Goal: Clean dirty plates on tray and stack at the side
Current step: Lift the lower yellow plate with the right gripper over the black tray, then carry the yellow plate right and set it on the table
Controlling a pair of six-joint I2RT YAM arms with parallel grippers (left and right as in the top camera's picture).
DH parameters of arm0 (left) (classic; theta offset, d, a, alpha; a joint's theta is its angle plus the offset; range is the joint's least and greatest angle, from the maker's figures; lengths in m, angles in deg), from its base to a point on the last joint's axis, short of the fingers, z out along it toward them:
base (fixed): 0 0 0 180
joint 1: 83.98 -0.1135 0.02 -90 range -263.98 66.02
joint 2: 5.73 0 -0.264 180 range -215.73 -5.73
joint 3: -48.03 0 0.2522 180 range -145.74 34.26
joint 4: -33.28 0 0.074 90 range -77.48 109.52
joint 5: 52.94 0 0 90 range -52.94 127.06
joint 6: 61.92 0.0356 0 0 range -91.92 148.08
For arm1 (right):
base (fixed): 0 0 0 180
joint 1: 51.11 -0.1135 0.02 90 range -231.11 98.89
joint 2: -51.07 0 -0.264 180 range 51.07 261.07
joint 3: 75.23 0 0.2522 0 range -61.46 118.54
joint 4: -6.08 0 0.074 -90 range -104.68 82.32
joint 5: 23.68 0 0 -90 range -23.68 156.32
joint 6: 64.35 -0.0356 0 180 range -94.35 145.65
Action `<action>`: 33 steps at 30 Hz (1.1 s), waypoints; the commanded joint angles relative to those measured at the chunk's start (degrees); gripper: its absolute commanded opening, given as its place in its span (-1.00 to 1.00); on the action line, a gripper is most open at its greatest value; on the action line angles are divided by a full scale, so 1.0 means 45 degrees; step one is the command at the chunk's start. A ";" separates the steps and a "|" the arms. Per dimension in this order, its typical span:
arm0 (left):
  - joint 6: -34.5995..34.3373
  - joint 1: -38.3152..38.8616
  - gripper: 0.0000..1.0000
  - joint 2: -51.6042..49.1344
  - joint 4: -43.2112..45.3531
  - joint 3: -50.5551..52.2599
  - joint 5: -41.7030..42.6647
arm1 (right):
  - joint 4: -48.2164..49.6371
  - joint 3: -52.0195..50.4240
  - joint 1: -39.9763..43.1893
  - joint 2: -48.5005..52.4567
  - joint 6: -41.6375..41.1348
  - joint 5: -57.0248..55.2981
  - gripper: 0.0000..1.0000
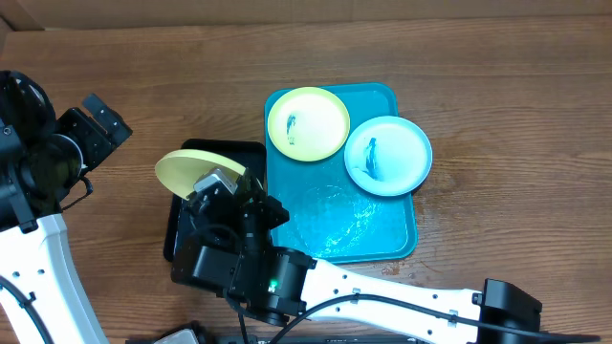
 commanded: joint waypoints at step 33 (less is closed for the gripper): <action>0.0053 -0.0015 1.00 -0.0039 0.0015 -0.0141 0.0049 | -0.1719 0.0204 0.7456 -0.0840 -0.4046 1.3814 -0.92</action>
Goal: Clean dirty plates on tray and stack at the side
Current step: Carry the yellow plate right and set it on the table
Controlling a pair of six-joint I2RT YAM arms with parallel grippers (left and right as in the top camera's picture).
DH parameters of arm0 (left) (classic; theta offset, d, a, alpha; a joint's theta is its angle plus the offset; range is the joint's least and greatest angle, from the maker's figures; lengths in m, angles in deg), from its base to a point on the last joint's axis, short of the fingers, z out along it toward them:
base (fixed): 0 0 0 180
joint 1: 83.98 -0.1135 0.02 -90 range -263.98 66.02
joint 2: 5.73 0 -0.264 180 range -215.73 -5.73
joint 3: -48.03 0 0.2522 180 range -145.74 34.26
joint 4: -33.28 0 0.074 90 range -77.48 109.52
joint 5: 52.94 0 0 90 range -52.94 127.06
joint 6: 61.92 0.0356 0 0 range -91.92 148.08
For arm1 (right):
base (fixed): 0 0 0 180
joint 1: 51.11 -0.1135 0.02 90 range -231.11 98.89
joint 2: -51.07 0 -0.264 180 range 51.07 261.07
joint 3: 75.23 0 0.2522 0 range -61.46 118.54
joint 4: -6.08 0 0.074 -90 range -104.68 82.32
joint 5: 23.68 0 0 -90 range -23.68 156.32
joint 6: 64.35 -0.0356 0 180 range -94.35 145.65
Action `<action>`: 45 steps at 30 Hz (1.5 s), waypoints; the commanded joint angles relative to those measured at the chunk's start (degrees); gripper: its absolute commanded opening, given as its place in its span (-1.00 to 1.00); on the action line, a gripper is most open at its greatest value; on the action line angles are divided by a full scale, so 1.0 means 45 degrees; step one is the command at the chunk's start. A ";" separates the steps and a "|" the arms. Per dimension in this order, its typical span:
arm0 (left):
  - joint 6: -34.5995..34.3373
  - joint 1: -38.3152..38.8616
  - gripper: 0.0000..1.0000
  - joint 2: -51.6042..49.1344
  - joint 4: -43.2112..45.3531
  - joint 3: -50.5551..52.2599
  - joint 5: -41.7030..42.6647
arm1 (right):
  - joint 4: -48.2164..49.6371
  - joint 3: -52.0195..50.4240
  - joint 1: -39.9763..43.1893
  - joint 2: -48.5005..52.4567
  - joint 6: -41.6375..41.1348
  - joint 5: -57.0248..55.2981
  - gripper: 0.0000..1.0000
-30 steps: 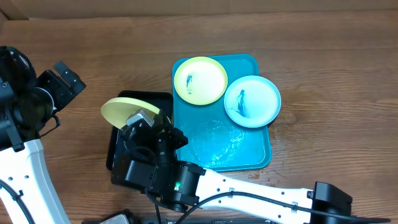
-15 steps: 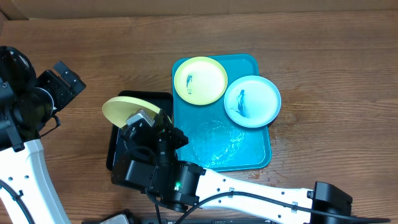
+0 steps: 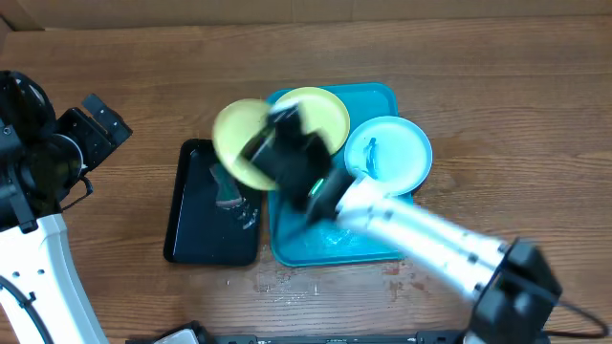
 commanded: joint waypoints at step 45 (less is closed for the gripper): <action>0.0053 -0.0015 0.99 -0.0034 0.0015 -0.0141 0.0049 | -0.1316 -0.3191 1.3542 0.0063 0.2356 1.1225 -0.05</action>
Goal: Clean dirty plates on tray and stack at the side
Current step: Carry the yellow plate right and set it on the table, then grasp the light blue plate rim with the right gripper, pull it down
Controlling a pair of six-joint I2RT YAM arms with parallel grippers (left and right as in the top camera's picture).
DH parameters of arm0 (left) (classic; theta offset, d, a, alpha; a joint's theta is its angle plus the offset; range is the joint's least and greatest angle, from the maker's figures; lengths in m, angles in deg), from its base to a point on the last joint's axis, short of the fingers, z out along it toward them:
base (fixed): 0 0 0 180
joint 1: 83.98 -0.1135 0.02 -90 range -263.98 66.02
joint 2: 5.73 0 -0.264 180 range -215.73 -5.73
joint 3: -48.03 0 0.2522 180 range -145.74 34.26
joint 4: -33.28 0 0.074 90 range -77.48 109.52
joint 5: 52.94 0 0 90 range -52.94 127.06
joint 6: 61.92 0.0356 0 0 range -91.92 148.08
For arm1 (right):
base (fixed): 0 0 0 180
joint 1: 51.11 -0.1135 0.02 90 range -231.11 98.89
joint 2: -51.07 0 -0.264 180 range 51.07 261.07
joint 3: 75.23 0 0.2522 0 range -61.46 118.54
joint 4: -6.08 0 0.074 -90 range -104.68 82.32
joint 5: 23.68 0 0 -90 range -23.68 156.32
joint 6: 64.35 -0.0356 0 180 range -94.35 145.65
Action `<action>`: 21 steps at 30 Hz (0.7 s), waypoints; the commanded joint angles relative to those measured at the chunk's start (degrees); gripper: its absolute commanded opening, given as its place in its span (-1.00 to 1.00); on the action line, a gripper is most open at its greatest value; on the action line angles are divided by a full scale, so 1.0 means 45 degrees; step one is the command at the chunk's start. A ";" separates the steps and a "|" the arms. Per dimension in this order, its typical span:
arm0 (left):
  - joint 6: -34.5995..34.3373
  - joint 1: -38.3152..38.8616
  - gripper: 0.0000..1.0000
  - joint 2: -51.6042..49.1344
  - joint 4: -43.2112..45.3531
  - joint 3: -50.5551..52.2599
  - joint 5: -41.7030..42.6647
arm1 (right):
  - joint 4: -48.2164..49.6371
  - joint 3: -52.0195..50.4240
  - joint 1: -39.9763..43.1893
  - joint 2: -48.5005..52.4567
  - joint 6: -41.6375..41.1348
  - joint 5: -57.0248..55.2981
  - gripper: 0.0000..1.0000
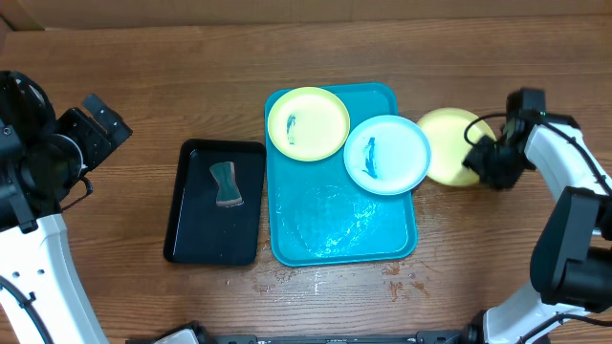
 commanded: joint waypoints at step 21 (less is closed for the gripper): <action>0.0053 -0.0015 0.99 -0.0034 0.0019 -0.0141 0.0049 | 0.2229 -0.0223 -0.2220 -0.0379 0.3060 0.1064 -0.10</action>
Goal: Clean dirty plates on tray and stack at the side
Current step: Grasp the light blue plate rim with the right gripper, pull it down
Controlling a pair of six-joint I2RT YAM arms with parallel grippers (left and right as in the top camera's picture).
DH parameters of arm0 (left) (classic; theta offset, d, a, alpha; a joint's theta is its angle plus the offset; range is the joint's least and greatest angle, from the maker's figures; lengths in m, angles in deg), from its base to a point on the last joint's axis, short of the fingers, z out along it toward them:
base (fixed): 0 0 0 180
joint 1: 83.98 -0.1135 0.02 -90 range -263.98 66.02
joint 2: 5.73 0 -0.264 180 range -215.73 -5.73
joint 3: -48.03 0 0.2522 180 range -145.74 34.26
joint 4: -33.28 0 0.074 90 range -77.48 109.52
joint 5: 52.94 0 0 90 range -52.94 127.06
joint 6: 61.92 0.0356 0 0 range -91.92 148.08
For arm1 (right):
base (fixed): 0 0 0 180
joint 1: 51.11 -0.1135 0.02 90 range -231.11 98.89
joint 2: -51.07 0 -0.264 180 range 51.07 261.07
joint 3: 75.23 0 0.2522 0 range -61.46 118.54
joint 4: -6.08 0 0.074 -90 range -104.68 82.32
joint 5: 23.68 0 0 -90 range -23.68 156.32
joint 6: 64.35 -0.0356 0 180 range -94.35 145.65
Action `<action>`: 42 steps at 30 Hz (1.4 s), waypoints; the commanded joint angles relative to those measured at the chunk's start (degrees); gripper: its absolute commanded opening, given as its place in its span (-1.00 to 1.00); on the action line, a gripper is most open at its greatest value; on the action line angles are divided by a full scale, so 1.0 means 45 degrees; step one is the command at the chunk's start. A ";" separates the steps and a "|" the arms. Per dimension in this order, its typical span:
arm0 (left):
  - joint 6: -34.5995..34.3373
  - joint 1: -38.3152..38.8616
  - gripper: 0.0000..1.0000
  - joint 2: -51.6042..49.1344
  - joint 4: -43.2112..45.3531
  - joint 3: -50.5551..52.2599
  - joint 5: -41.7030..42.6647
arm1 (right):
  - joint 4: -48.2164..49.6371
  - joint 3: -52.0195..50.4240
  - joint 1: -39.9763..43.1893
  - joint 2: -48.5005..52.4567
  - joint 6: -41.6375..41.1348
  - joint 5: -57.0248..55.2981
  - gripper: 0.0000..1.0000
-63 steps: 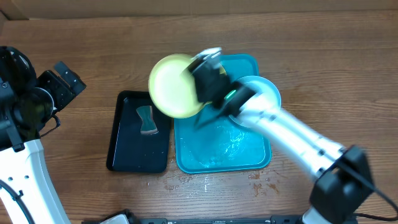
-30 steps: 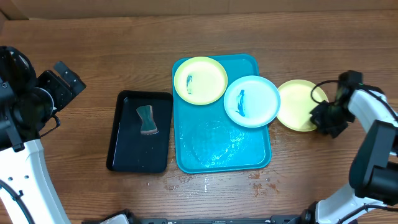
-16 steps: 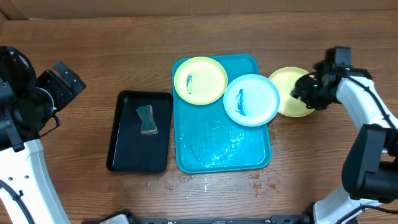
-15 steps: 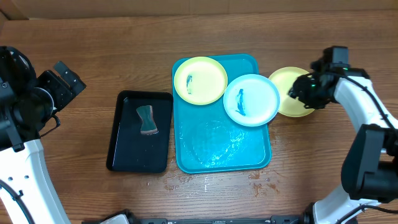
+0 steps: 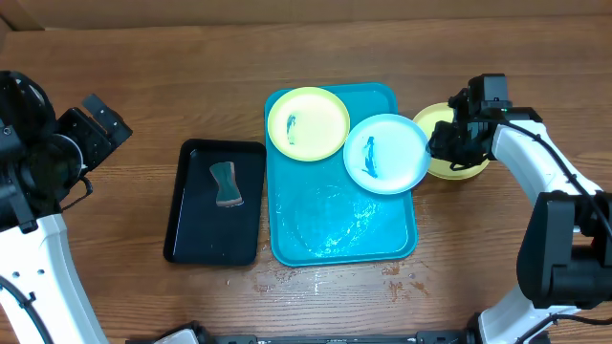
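Observation:
A teal tray [image 5: 341, 234] lies mid-table. On its far part sit a yellow-green plate [image 5: 308, 122] and a light blue plate [image 5: 386, 154], each with a blue smear. A plain yellow plate [image 5: 455, 170] lies on the table just right of the tray. My right gripper [image 5: 446, 141] hangs over that plate's middle, pointing toward the blue plate; its jaws are too dark to read. A sponge [image 5: 226, 184] lies in a black tray [image 5: 191, 229] at the left. My left gripper [image 5: 103, 117] stands open at the far left, holding nothing.
Wet streaks shine on the teal tray's near half. Drops of water mark the wooden table [image 5: 287, 277] along its front edge. A cardboard wall runs along the back.
The right gripper has moved from the yellow plate's right rim to above its middle, nearer the blue plate. The yellow plate sits slightly further back and left. The left arm is unmoved.
First my right arm held the yellow plate over the black tray. Then it carried it above the teal tray. Later the plate lay on the table right of the tray, gripper at its right rim. Now the gripper is over the plate's middle.

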 commanded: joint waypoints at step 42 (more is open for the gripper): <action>0.3415 0.1719 0.98 -0.0879 -0.1919 -0.0024 0.3973 | 0.0389 -0.3915 -0.4852 -0.2555 -0.3298 -0.1739 -0.56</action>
